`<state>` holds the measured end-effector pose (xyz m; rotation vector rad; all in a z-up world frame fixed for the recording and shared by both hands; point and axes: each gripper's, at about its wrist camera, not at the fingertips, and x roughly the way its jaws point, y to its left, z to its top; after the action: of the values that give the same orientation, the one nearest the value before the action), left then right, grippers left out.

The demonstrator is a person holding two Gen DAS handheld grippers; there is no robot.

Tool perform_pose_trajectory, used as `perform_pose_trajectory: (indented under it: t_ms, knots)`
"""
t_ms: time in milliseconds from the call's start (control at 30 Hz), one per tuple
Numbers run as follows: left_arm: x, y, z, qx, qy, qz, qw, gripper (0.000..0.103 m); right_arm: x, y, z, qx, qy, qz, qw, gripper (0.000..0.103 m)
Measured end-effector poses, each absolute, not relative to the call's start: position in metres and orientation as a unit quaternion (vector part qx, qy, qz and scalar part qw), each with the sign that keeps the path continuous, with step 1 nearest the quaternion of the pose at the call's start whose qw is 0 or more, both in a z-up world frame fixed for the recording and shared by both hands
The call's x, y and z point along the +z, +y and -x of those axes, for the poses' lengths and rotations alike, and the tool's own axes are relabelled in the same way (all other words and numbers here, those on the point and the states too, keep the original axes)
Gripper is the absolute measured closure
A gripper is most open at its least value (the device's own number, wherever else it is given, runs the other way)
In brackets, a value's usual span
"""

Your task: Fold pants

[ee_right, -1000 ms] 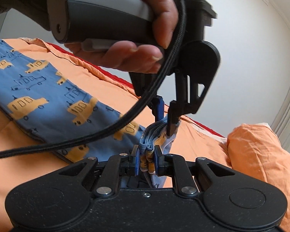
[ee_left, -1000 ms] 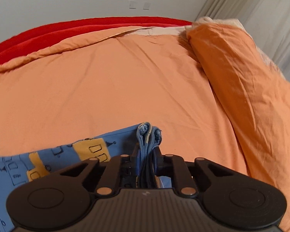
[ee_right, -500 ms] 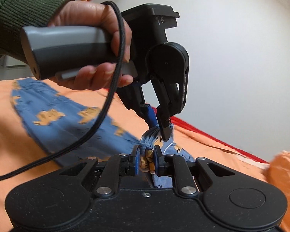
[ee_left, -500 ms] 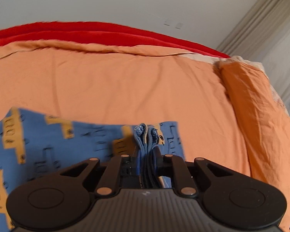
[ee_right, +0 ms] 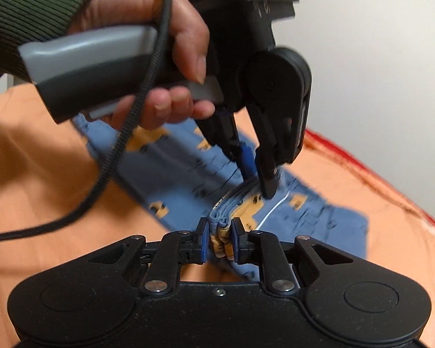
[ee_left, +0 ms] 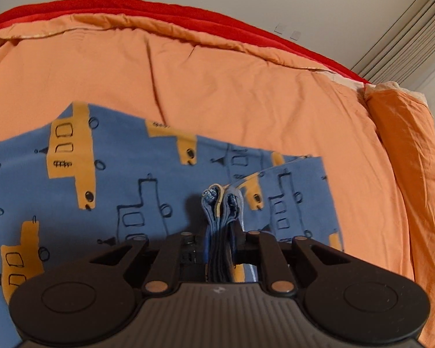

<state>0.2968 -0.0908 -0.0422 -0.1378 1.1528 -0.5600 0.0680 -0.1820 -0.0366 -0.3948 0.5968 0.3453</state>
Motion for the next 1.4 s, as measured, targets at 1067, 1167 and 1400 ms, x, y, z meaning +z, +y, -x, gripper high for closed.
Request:
perform_pose_trajectory:
  t_ms: [1067,1167,1400]
  knots:
    - [-0.052,-0.082,-0.293,-0.267,0.52,0.071,0.808,0.082,-0.047,-0.179,-0.065,0.163,0.281,0.198,0.925,0.081]
    - [-0.052,-0.083,-0.292,-0.265,0.521,0.073,0.808,0.084,-0.046,-0.179,-0.064,0.163,0.28,0.196,0.926,0.082]
    - [-0.034,-0.078,-0.3,-0.273,0.534,0.104,0.793,0.092,-0.031,-0.184,-0.064,0.144,0.26,0.139,0.944,0.087]
